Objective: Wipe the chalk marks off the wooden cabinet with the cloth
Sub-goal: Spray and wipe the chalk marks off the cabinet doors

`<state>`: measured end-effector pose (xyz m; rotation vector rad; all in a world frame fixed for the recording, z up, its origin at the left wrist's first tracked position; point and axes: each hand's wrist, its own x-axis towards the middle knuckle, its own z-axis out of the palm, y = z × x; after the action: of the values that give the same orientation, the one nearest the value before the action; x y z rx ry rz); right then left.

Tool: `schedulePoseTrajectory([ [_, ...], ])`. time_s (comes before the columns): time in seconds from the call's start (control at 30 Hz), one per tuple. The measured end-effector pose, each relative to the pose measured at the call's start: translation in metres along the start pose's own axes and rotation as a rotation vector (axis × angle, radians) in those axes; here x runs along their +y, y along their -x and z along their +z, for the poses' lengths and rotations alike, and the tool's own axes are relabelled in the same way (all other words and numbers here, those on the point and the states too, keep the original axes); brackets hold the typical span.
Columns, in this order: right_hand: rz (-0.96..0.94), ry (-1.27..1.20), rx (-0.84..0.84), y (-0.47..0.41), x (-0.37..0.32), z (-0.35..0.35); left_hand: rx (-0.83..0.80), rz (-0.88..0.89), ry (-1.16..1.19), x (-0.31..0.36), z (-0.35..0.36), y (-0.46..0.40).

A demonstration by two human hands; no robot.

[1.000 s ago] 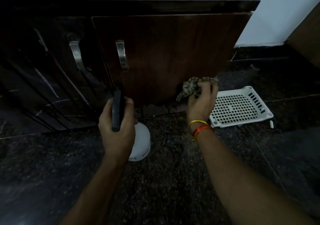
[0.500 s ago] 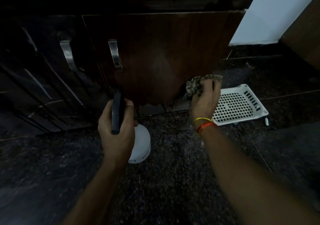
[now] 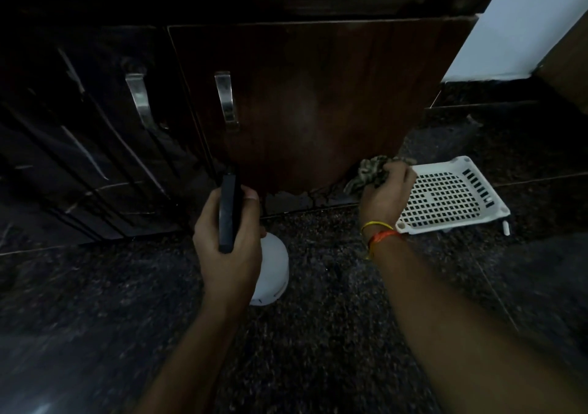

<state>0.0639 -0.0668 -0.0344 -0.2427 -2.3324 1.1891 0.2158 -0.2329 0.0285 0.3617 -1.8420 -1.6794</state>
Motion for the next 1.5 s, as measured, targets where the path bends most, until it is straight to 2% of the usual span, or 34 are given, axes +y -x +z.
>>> schedulePoseTrajectory([
  [0.1, 0.158, -0.045, -0.110, 0.012, 0.006, 0.014, -0.014, -0.006, -0.003, 0.000, -0.002, 0.003],
  [0.23, 0.268, -0.057, -0.026, 0.024, 0.012, 0.031, -0.004, -0.026, -0.022, -0.001, -0.008, 0.003],
  [0.33, 0.371, -0.046, -0.065, 0.019, 0.010, 0.032, 0.016, -0.032, -0.021, 0.000, -0.012, 0.000],
  [0.43, 0.415, -0.134, 0.104, 0.021, 0.011, 0.033, 0.028, -0.039, -0.014, -0.001, -0.011, -0.003],
  [0.5, 0.454, -0.168, 0.120, 0.026, 0.005, 0.036, 0.019, -0.030, -0.005, -0.002, -0.009, -0.003],
  [0.57, 0.542, -0.304, 0.133, 0.023, 0.000, 0.041, 0.008, -0.030, 0.005, -0.002, -0.007, -0.002],
  [0.6, 0.644, -0.413, 0.143, 0.020, -0.004, 0.043, 0.009, -0.034, 0.009, -0.002, -0.006, -0.001],
  [0.67, 0.845, -0.703, 0.124, 0.016, -0.010, 0.044, 0.013, -0.044, 0.011, -0.002, -0.003, 0.000],
  [0.7, 0.880, -0.827, 0.131, 0.015, -0.011, 0.044, 0.009, -0.043, 0.013, -0.002, -0.002, 0.000],
  [0.87, 0.794, -0.790, 0.198, 0.023, -0.014, 0.046, 0.006, -0.049, 0.017, -0.001, -0.004, 0.003],
  [0.97, 0.857, -0.879, 0.248, 0.022, -0.007, 0.046, 0.005, -0.045, 0.014, 0.001, -0.008, 0.004],
  [1.03, 0.982, -0.939, 0.147, 0.023, -0.011, 0.045, 0.001, -0.034, 0.010, 0.000, -0.010, 0.003],
  [1.1, 1.027, -0.886, 0.066, 0.026, -0.008, 0.049, 0.008, -0.027, 0.013, -0.002, -0.013, 0.003],
  [1.2, 0.975, -0.728, -0.139, 0.037, -0.006, 0.049, 0.028, -0.036, 0.011, -0.003, -0.016, 0.002],
  [1.3, 0.914, -0.654, -0.230, 0.049, -0.022, 0.057, 0.054, -0.035, 0.016, -0.002, -0.018, 0.002],
  [1.4, 0.766, -0.711, 0.052, 0.055, -0.024, 0.077, 0.063, -0.029, 0.020, 0.001, -0.019, 0.002],
  [1.5, 0.697, -0.703, 0.099, 0.059, -0.020, 0.083, 0.062, -0.027, 0.014, 0.004, -0.026, 0.002],
])
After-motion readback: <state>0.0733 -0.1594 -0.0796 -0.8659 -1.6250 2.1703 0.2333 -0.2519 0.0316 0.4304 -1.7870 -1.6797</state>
